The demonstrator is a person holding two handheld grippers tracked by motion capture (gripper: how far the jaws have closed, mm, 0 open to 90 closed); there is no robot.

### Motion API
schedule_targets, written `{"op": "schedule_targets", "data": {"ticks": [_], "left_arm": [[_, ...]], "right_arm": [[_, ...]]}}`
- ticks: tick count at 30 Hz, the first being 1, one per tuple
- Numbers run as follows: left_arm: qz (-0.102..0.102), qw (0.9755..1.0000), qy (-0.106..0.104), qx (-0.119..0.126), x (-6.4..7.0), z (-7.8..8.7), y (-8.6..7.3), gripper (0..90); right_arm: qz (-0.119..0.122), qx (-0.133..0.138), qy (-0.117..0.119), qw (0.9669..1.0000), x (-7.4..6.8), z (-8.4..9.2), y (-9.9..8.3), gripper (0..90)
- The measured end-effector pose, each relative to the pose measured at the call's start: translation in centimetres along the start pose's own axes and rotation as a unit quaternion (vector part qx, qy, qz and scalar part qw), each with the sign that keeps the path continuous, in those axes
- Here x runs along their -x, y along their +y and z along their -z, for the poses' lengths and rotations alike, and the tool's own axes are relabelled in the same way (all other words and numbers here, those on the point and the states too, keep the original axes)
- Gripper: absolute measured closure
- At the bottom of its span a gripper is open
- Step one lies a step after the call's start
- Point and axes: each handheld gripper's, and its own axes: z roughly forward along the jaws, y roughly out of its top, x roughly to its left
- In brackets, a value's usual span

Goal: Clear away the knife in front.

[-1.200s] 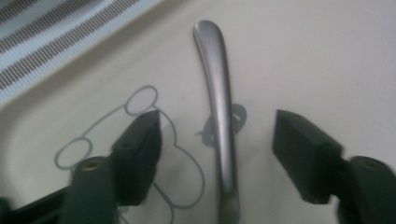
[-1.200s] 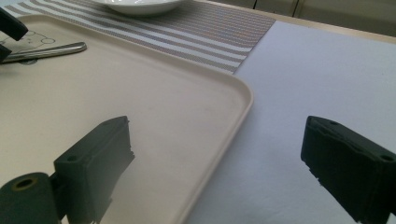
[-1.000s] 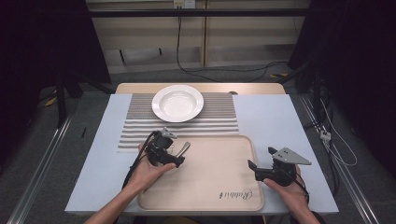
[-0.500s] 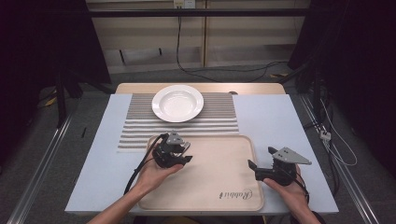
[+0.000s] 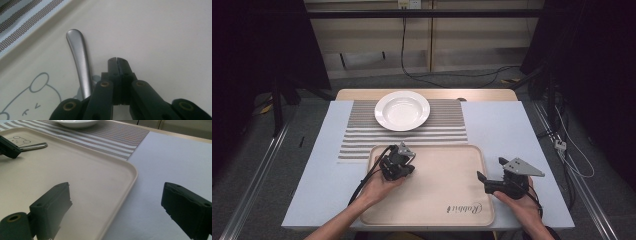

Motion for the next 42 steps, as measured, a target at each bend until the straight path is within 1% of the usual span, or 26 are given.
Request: {"op": "schedule_targets", "data": {"ticks": [2,4,5,6,7,8,10,13,18,22,23,25,27,29,32,35,39,40,42], "left_arm": [[0.002,1.0,-0.003,0.0,-0.1,0.0,0.0,90.0],[0.0,1.0,0.004,-0.004,-0.2,0.1,0.0,90.0],[0.002,1.0,0.003,-0.004,-0.4,0.1,-0.1,90.0],[0.005,1.0,0.006,-0.005,-0.5,0.2,-0.1,90.0],[0.004,0.9999,0.011,-0.008,-0.7,0.3,-0.2,90.0],[0.01,0.9999,0.008,-0.009,-0.9,0.3,-0.3,90.0],[0.012,0.9998,0.007,-0.011,-1.3,0.4,-0.3,90.0],[0.005,0.9997,0.016,-0.017,-1.3,0.6,-0.3,90.0],[0.007,0.9995,0.022,-0.024,-1.4,0.7,-0.4,90.0],[0.003,0.9995,0.018,-0.027,-1.6,0.9,-0.6,90.0],[0.003,0.9994,0.021,-0.027,-1.6,1.0,-0.7,90.0],[0.004,0.9994,0.016,-0.029,-1.8,1.2,-0.9,90.0],[0.009,0.9993,0.017,-0.032,-2.0,1.4,-1.1,90.0],[0.009,0.9992,0.021,-0.033,-2.3,1.6,-1.3,90.0],[0.013,0.9992,0.019,-0.033,-2.5,1.7,-1.5,90.0],[0.015,0.999,0.024,-0.033,-2.7,1.9,-1.7,90.0],[0.026,0.9987,0.027,-0.035,-3.2,2.2,-2.0,90.0],[0.025,0.9986,0.025,-0.038,-3.3,2.3,-2.0,90.0],[0.025,0.9986,0.028,-0.038,-3.4,2.3,-2.1,90.0]], "right_arm": [[0.0,0.001,0.001,1.0,0.0,0.1,0.0,8.7],[0.001,0.001,0.002,1.0,0.0,0.1,0.0,8.7],[0.001,0.001,0.002,1.0,-0.1,0.1,0.0,8.7],[0.001,0.001,0.002,1.0,-0.1,0.1,0.0,8.7],[0.001,0.001,0.001,1.0,-0.1,0.1,0.0,8.7],[0.001,0.001,0.001,1.0,-0.1,0.1,0.0,8.7],[0.0,0.001,0.002,1.0,0.0,0.1,0.0,8.7],[0.0,0.002,0.002,1.0,-0.1,0.1,0.0,8.7],[0.001,0.002,0.002,1.0,-0.1,0.2,0.0,8.7],[0.001,0.003,0.003,1.0,-0.1,0.2,0.0,8.7],[0.001,0.003,0.004,1.0,-0.1,0.2,0.0,8.7],[0.001,0.003,0.004,1.0,-0.1,0.2,0.0,8.7],[0.001,0.002,0.005,1.0,-0.1,0.2,0.0,8.7],[0.001,0.001,0.005,1.0,-0.1,0.2,0.0,8.7],[0.001,0.001,0.005,1.0,-0.1,0.2,0.0,8.6],[0.002,0.0,0.006,1.0,-0.1,0.2,0.0,8.6],[0.001,0.001,0.008,1.0,-0.1,0.2,0.0,8.5],[0.0,0.0,0.008,1.0,-0.1,0.1,0.0,8.5],[0.001,0.0,0.008,1.0,-0.1,0.1,0.0,8.5]]}}
